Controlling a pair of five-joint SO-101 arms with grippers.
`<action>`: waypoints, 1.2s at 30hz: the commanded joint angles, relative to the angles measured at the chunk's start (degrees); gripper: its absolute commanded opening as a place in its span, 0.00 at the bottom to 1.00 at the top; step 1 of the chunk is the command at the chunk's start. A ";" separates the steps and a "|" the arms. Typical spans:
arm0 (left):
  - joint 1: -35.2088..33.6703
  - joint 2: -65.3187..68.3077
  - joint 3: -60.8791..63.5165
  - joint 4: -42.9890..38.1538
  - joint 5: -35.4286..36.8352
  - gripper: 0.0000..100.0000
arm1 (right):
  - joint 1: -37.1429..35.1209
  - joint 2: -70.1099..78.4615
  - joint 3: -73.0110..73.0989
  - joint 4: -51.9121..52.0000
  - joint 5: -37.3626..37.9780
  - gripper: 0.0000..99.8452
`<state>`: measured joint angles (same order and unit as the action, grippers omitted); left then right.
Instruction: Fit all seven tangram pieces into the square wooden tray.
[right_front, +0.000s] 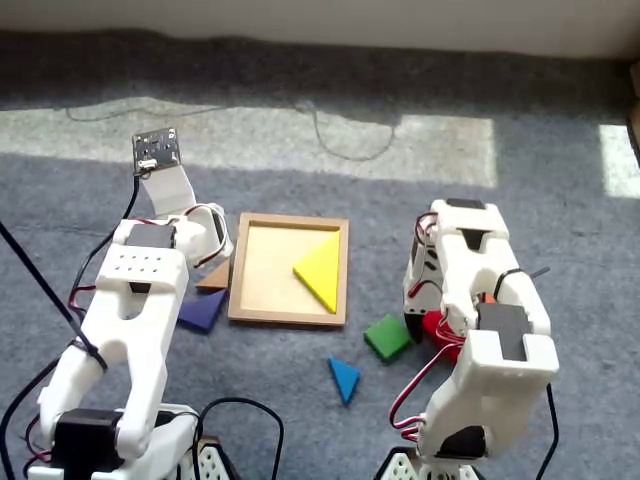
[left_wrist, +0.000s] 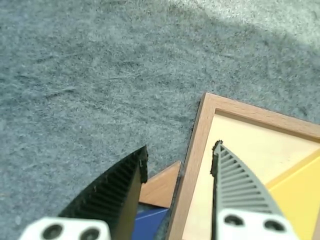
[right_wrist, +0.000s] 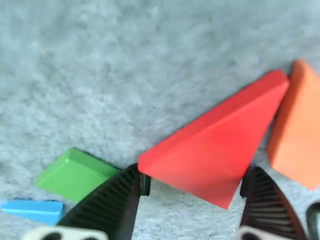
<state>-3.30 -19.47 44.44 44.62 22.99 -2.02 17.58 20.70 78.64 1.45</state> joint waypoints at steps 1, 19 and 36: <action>-0.48 -1.80 -0.48 -0.88 0.09 0.22 | 1.19 -3.30 -4.44 -0.92 -3.78 0.29; -0.48 -1.80 -0.66 -0.88 0.09 0.22 | -3.12 -6.73 -4.88 -1.27 -4.22 0.29; -0.48 -1.80 -0.66 -0.88 0.09 0.22 | -2.77 -29.05 14.29 -16.04 -8.53 0.29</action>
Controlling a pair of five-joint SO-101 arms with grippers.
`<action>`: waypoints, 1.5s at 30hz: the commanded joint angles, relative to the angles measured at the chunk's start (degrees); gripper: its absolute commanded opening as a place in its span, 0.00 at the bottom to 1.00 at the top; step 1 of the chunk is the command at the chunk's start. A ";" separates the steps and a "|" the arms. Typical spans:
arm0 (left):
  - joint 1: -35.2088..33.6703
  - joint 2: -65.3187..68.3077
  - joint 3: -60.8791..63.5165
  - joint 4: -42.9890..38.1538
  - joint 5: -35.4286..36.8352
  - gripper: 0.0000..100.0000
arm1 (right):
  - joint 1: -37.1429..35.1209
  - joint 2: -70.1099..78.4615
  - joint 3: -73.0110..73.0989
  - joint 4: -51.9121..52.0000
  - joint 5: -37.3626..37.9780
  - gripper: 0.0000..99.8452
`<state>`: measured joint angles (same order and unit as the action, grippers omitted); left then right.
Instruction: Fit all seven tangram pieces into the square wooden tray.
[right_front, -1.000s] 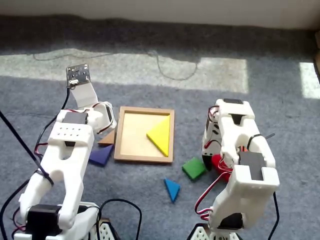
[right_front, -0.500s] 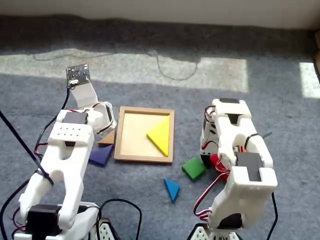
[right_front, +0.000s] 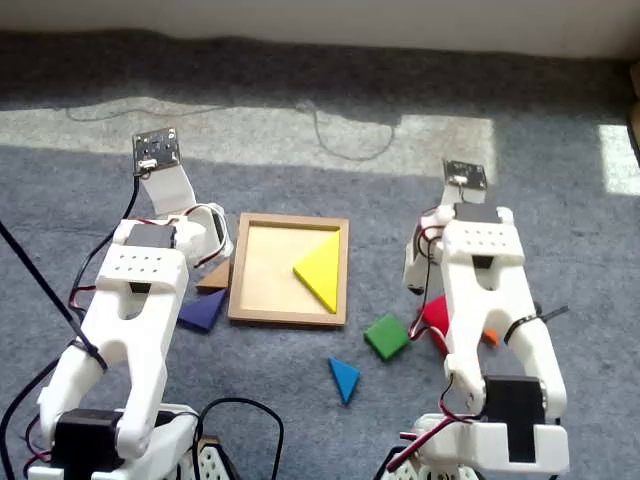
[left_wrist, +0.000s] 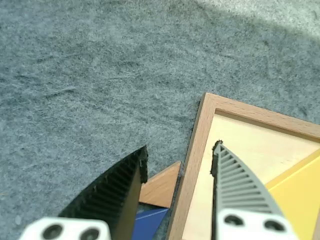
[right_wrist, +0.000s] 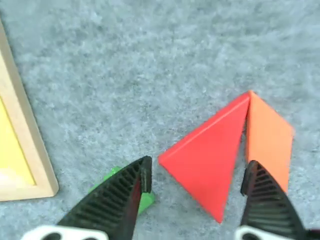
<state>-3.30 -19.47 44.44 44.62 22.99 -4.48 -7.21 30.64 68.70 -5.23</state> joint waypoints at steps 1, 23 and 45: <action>-0.48 -1.80 -0.66 -0.88 0.09 0.22 | -0.31 -4.70 5.67 -6.81 -1.85 0.29; -0.57 -1.80 -0.48 -0.88 0.09 0.22 | -0.31 3.38 8.48 -11.65 -1.58 0.29; -0.57 -1.80 -0.48 -0.88 0.09 0.22 | -0.22 2.95 8.40 -11.30 -1.58 0.20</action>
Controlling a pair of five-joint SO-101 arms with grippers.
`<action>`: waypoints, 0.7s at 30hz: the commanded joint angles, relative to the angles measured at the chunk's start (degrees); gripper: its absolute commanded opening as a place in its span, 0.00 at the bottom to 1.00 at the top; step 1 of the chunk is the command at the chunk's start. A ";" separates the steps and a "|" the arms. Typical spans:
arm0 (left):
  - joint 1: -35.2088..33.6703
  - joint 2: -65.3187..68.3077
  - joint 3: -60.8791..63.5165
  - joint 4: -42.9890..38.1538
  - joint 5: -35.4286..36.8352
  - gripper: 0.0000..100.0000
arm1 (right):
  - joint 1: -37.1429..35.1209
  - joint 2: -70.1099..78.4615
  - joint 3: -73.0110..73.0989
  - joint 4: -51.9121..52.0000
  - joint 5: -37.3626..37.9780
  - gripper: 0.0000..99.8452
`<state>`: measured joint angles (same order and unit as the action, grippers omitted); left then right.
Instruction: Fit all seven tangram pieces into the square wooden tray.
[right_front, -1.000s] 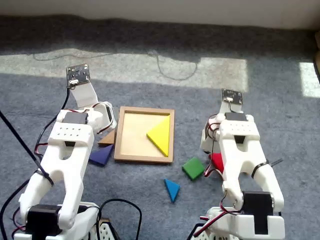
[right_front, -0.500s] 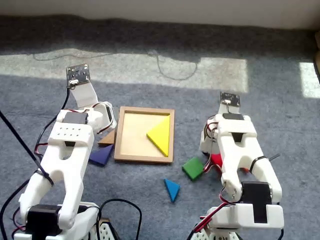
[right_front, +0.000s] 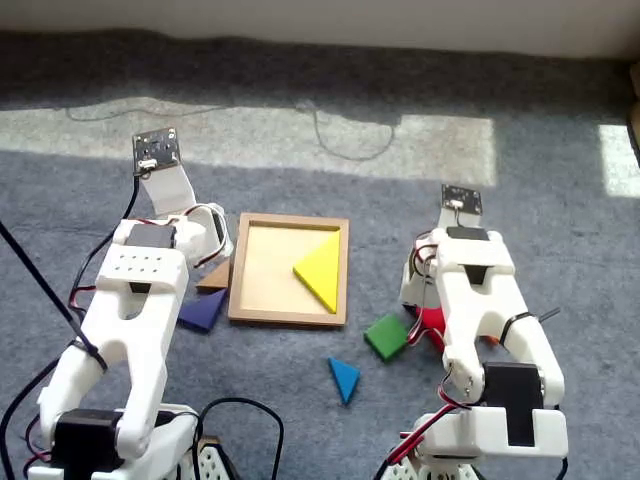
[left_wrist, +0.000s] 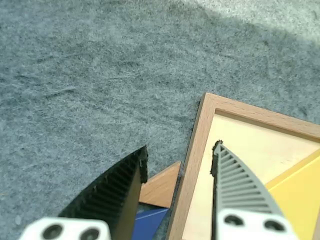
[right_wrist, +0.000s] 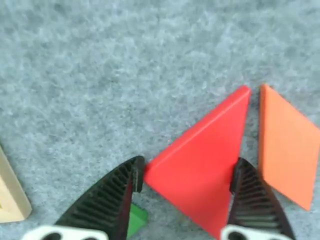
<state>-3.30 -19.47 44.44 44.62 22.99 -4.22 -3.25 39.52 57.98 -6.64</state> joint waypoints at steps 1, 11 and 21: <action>-0.57 -1.80 -0.48 -0.88 0.09 0.22 | -0.48 -1.01 -0.66 -0.57 -0.18 0.20; -0.57 -2.24 -0.48 -0.79 0.09 0.22 | -1.54 -16.48 -0.40 -0.57 -0.18 0.20; -0.57 -2.24 -0.57 -0.62 0.09 0.22 | -11.03 -26.24 -0.48 8.75 1.05 0.20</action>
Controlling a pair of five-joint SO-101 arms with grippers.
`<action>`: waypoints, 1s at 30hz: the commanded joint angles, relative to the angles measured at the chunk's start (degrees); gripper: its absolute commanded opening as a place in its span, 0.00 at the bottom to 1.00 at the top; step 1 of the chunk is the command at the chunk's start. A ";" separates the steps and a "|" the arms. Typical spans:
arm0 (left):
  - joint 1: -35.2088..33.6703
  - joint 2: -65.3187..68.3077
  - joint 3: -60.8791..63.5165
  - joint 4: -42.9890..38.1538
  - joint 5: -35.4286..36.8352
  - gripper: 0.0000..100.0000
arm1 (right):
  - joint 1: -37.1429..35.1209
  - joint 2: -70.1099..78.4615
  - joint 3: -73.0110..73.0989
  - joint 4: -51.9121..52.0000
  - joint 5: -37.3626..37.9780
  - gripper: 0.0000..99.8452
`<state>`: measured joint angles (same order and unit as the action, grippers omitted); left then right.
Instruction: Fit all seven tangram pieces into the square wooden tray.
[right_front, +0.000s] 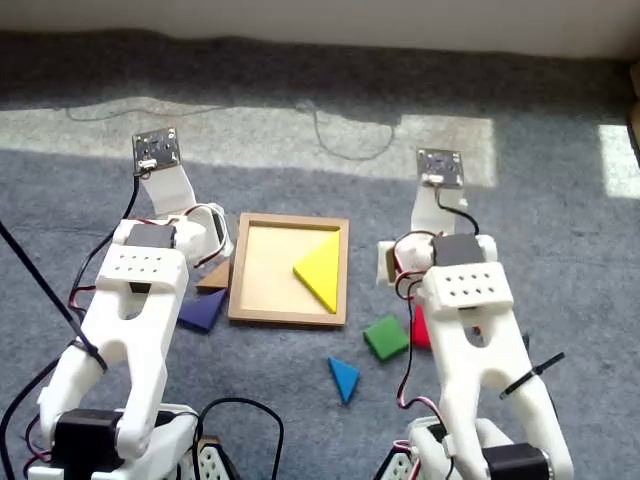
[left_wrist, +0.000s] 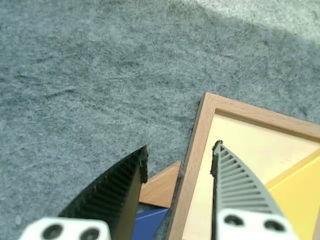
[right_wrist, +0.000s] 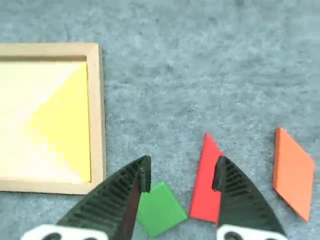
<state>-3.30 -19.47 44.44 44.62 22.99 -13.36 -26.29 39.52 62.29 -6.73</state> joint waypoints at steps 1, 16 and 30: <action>-0.66 -2.24 -0.66 -0.62 0.09 0.22 | -1.63 -3.30 -0.75 6.11 3.52 0.20; -11.03 -2.77 -11.74 15.21 0.09 0.22 | 9.54 -20.09 8.75 11.12 25.32 0.11; -11.12 -44.88 5.67 19.78 -10.64 0.22 | 9.45 -19.12 20.18 5.67 36.13 0.23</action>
<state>-13.76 -51.03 43.21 63.87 16.48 -4.66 -50.20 63.34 65.89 28.18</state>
